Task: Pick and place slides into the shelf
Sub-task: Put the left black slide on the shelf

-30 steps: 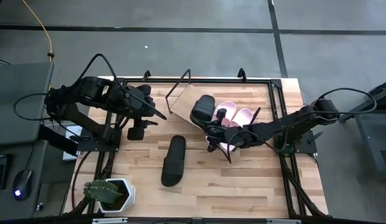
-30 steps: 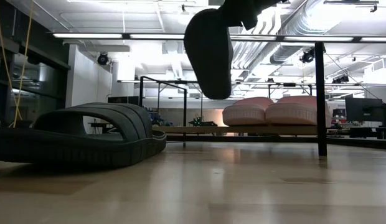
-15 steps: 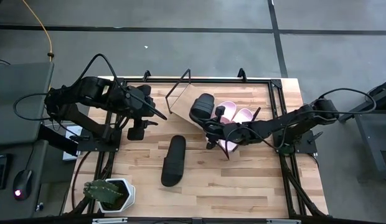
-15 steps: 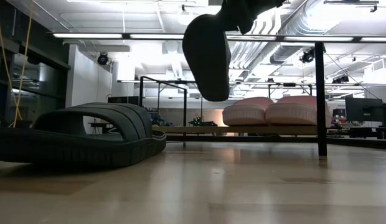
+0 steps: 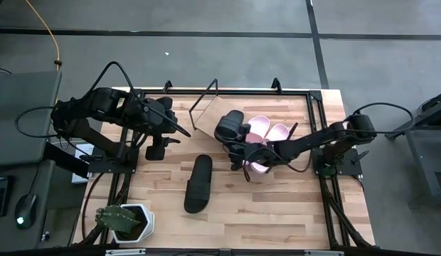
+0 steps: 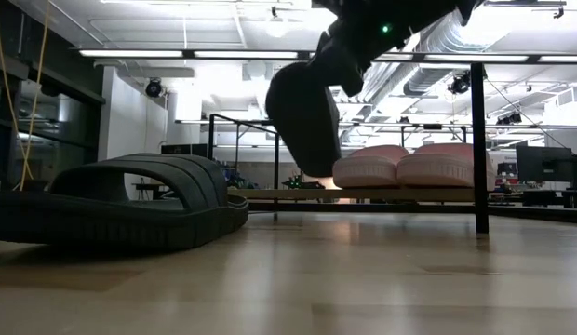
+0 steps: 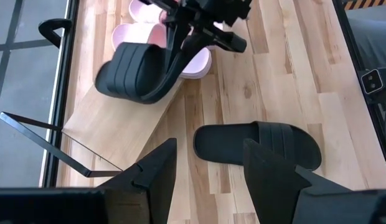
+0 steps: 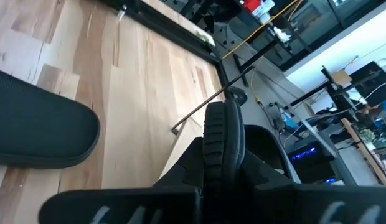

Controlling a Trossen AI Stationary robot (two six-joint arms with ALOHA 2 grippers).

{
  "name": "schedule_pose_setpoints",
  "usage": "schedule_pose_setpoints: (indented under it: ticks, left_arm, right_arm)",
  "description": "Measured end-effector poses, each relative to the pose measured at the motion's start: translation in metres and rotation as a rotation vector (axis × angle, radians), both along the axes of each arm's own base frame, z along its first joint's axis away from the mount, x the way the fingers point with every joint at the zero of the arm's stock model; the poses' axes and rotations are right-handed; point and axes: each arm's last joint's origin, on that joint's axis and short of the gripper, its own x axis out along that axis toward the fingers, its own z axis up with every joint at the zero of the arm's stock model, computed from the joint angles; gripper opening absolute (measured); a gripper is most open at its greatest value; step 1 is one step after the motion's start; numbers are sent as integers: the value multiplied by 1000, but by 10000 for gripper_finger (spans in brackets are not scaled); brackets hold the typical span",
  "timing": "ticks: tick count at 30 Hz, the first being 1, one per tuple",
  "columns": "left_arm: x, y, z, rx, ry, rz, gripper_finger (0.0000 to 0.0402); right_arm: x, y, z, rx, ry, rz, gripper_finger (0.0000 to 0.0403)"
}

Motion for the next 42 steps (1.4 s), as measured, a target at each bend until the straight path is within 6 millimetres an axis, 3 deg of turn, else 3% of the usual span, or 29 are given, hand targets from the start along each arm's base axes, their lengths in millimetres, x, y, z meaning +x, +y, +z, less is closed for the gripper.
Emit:
schedule_pose_setpoints:
  ticks: [14,24,42]
  left_arm:
    - [0,0,0,0,0,1,166]
    - [0,0,0,-18,-1,11,166]
    - [0,0,0,-20,-2,14,166]
  right_arm:
    - [7,-5,-22,28,62,-14,14]
    - [10,-21,-27,40,72,-62,14]
    - [4,-18,-37,152,139,-70,14]
